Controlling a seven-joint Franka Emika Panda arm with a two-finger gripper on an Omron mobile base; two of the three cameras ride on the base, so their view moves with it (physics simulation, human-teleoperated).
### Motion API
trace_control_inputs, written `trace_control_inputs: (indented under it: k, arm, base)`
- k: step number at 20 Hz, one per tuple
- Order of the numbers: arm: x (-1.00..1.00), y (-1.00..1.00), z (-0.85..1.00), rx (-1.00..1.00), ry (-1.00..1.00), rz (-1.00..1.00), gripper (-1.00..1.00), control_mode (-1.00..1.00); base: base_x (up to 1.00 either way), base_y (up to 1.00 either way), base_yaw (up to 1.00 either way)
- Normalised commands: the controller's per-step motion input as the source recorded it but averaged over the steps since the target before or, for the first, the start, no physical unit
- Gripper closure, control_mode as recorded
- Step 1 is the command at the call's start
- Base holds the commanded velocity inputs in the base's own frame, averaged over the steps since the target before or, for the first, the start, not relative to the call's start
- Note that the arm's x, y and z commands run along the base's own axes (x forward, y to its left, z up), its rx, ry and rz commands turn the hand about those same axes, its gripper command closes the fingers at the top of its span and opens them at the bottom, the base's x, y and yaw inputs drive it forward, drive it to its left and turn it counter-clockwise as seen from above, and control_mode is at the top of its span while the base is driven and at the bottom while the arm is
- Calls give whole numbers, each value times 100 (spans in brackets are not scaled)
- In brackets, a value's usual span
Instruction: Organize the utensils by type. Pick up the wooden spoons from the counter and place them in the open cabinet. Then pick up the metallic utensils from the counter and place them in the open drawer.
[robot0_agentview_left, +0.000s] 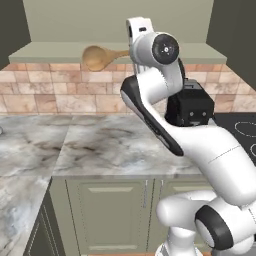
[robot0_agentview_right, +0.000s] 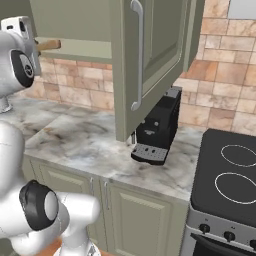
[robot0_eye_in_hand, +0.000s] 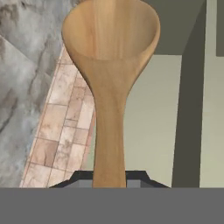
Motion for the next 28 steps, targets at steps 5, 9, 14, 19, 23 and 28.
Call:
trace_control_inputs:
  k: [5, 9, 14, 19, 23, 28]
  arm:
    - [47, -9, 46, -3, 0, 0, 100, -100]
    - [51, -1, 0, -14, 1, 0, 100, -100]
    - [42, -4, -10, -11, 3, 0, 100, -100]
    - [38, -7, -3, -1, 0, 0, 100, -100]
    - [25, -6, -10, 0, 0, 0, 100, -100]
    - [31, -7, -7, 0, 0, 0, 100, -100]
  base:
    - [0, 0, 0]
    - [0, 0, 0]
    - [0, 0, 0]
    - [0, 0, 0]
    - [0, 0, 0]
    - [0, 0, 0]
